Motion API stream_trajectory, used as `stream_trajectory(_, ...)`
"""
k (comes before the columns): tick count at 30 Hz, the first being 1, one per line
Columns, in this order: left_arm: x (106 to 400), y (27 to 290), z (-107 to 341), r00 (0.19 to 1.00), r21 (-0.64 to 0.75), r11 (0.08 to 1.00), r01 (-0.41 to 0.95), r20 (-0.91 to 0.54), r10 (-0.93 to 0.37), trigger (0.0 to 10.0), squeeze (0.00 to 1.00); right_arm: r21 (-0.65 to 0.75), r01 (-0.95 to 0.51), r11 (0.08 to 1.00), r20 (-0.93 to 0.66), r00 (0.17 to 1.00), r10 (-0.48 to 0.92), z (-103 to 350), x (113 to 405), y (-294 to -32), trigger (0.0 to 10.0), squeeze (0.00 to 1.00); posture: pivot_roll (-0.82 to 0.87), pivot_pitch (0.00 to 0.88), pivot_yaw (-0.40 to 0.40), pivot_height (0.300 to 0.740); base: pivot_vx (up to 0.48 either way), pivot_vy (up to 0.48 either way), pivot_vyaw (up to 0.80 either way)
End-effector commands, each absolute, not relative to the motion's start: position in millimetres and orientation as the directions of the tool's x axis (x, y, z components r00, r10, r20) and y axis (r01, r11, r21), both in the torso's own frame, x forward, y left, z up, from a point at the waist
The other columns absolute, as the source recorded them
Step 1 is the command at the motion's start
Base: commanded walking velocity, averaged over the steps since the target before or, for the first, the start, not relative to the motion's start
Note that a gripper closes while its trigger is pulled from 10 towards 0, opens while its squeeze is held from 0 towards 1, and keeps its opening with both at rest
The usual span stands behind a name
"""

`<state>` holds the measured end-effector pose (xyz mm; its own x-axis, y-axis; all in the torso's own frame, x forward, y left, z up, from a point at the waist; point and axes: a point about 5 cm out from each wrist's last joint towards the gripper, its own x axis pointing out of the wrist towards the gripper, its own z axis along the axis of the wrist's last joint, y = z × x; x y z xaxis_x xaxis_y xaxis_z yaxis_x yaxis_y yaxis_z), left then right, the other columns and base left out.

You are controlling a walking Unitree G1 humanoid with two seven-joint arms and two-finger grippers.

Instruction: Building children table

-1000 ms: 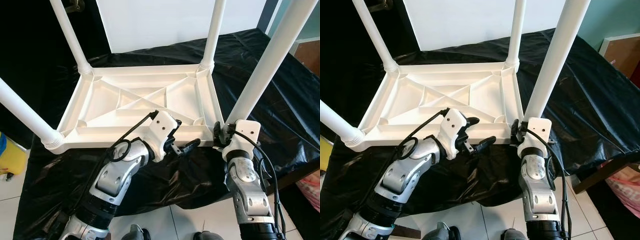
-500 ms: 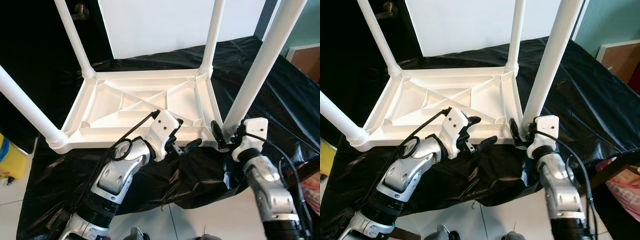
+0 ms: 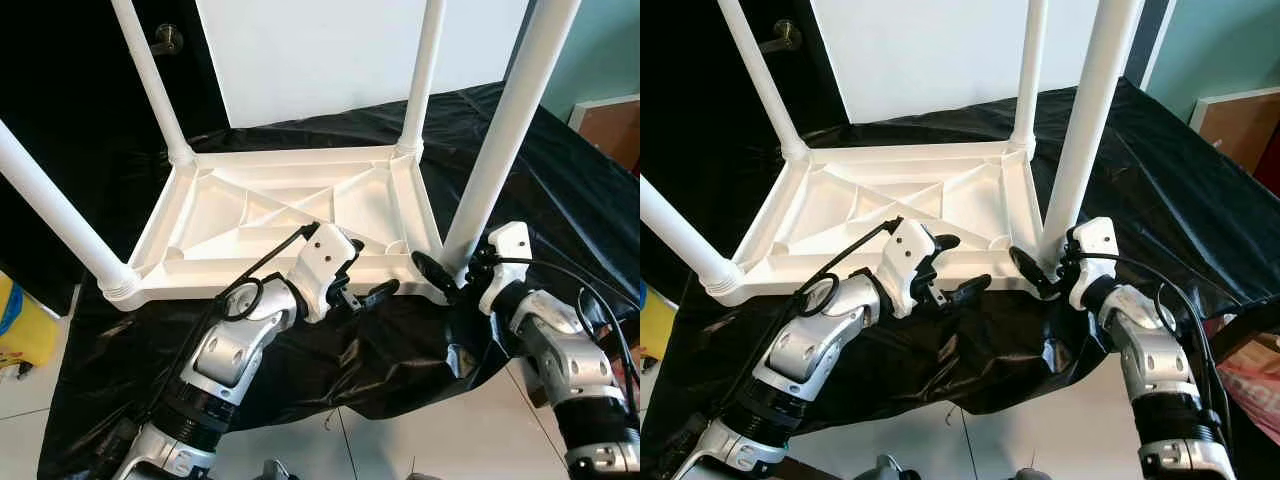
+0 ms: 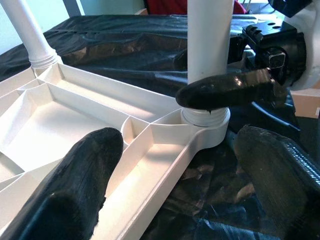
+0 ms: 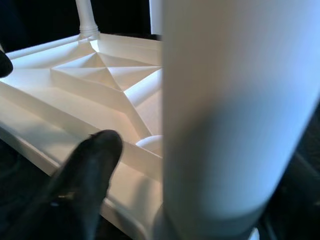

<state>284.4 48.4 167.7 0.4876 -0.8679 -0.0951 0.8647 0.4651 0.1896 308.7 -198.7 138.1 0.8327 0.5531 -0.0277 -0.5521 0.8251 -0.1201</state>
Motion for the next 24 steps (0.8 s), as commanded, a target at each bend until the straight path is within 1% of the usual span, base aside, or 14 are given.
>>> stream_trajectory(1,284,48,166,0.439,0.194,0.414,0.89,-0.115,-0.891,10.0,0.0,-0.12,-0.6,0.791,-0.055,0.799,0.598,133,309,-190,1.3,0.0,-0.09,0.0,0.056,0.74,0.0,0.0,0.0)
stream_trajectory(2,284,47,166,0.435,0.195,0.409,0.891,-0.114,-0.893,10.0,0.0,-0.125,-0.614,0.779,-0.069,0.789,0.61,132,311,-193,0.0,0.0,-0.09,0.0,0.055,0.74,0.0,0.0,0.0)
stream_trajectory(6,285,46,167,0.434,0.199,0.408,0.891,-0.109,-0.894,10.0,0.0,-0.129,-0.634,0.762,-0.098,0.773,0.627,128,313,-200,0.0,0.0,-0.09,0.0,0.054,0.74,0.0,0.0,0.0)
stream_trajectory(11,286,46,167,0.433,0.199,0.408,0.891,-0.105,-0.895,10.0,0.0,-0.128,-0.644,0.755,-0.11,0.765,0.634,124,312,-203,0.0,0.0,-0.09,0.0,0.057,0.74,0.0,0.0,0.0)
stream_trajectory(12,286,45,167,0.43,0.198,0.405,0.893,-0.103,-0.897,10.0,0.0,-0.124,-0.642,0.756,-0.116,0.766,0.632,122,312,-204,9.1,0.0,-0.1,0.0,0.058,0.74,0.0,0.0,0.0)
stream_trajectory(13,286,45,167,0.43,0.198,0.405,0.893,-0.103,-0.897,10.0,0.0,-0.124,-0.642,0.756,-0.116,0.766,0.632,122,312,-204,9.1,0.0,-0.1,0.0,0.058,0.74,0.0,0.0,0.0)
stream_trajectory(14,286,45,167,0.426,0.197,0.402,0.894,-0.102,-0.899,10.0,0.0,-0.12,-0.636,0.762,-0.113,0.771,0.626,121,312,-205,10.0,0.0,-0.1,0.0,0.062,0.74,0.0,0.0,0.0)
stream_trajectory(21,285,45,165,0.423,0.19,0.4,0.897,-0.102,-0.9,10.0,0.0,-0.069,-0.587,0.807,-0.055,0.81,0.584,119,311,-209,10.0,0.0,-0.1,0.0,0.063,0.74,0.0,0.0,0.0)
stream_trajectory(23,285,46,164,0.433,0.19,0.41,0.892,-0.099,-0.896,10.0,0.0,-0.063,-0.532,0.845,-0.033,0.847,0.531,117,308,-208,10.0,0.0,-0.1,0.0,0.061,0.74,0.0,0.0,0.0)
stream_trajectory(24,285,46,164,0.433,0.19,0.41,0.892,-0.099,-0.896,10.0,0.0,-0.063,-0.532,0.845,-0.033,0.847,0.531,117,308,-208,10.0,0.0,-0.1,0.0,0.061,0.74,0.0,0.0,0.0)
